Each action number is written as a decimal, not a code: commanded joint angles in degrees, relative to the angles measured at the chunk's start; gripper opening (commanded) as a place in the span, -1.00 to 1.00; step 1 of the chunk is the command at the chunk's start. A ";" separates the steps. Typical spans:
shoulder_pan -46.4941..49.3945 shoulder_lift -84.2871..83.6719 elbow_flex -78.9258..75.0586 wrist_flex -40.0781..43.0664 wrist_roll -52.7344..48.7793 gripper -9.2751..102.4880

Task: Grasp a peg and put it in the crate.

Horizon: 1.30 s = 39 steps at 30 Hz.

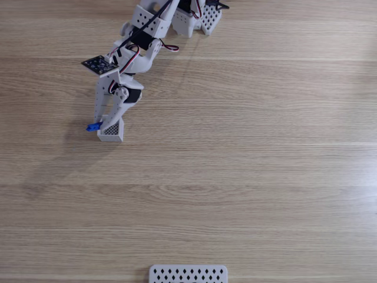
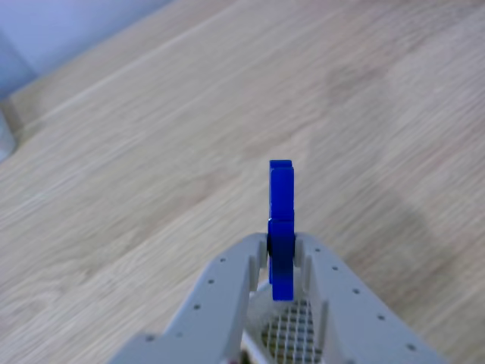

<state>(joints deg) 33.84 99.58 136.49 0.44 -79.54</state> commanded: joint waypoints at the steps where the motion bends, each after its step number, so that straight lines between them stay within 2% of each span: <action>1: 0.53 6.86 -1.49 1.32 0.44 -0.84; 18: 1.32 6.94 -1.58 1.76 0.44 -0.62; 21: 1.67 6.94 -1.58 1.58 0.44 -0.69; 24: 1.76 7.82 -1.58 1.67 0.44 -0.88; 39: 0.97 10.11 -0.79 1.76 0.44 -0.85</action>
<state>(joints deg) 34.98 103.71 136.49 2.11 -79.54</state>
